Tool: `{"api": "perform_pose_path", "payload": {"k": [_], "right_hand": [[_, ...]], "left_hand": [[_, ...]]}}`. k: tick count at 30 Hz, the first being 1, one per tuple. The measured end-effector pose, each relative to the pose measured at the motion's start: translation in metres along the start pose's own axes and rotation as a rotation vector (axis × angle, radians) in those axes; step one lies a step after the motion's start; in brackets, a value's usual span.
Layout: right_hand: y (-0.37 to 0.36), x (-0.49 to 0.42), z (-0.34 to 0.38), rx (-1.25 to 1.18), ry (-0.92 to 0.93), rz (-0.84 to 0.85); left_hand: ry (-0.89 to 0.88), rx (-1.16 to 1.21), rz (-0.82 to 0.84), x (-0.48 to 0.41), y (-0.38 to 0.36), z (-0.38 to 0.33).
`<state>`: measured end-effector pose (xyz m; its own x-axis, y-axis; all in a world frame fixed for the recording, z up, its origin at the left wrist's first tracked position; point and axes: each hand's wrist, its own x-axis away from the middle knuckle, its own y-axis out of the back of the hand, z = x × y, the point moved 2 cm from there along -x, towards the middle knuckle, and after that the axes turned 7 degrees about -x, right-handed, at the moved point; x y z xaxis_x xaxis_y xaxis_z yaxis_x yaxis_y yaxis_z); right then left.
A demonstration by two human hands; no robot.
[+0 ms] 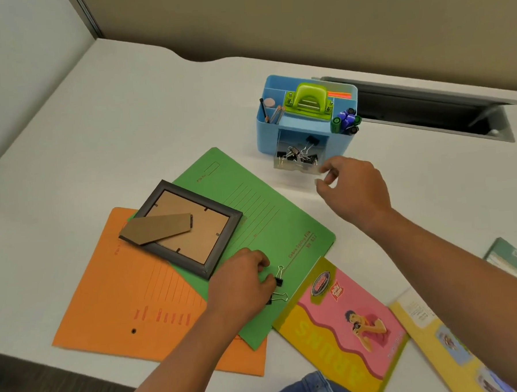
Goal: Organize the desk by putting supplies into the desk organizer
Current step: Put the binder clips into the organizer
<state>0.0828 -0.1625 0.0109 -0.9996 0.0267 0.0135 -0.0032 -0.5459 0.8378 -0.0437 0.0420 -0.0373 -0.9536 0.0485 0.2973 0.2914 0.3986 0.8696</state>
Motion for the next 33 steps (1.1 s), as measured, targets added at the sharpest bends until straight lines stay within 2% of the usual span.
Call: {"api": "perform_pose_path", "payload": {"k": [8,16,22,30,33], "right_hand": [[-0.034,0.08,-0.008,-0.064,-0.068,0.187],[-0.043,0.112,-0.009,-0.118,-0.064,0.225],[-0.038,0.112,-0.011,-0.16,-0.078,0.213],[-0.053,0.121,-0.025,-0.291,-0.116,0.4],[-0.056,0.122,-0.029,-0.297,-0.125,0.397]], "left_hand": [[-0.019,-0.147,0.056,-0.004,-0.008,-0.016],[-0.048,-0.253,-0.024,-0.006,-0.01,-0.024],[-0.097,-0.129,-0.136,-0.017,0.011,-0.028],[-0.128,-0.004,-0.226,-0.094,0.082,-0.054],[-0.124,0.043,-0.274,-0.131,0.096,-0.065]]}}
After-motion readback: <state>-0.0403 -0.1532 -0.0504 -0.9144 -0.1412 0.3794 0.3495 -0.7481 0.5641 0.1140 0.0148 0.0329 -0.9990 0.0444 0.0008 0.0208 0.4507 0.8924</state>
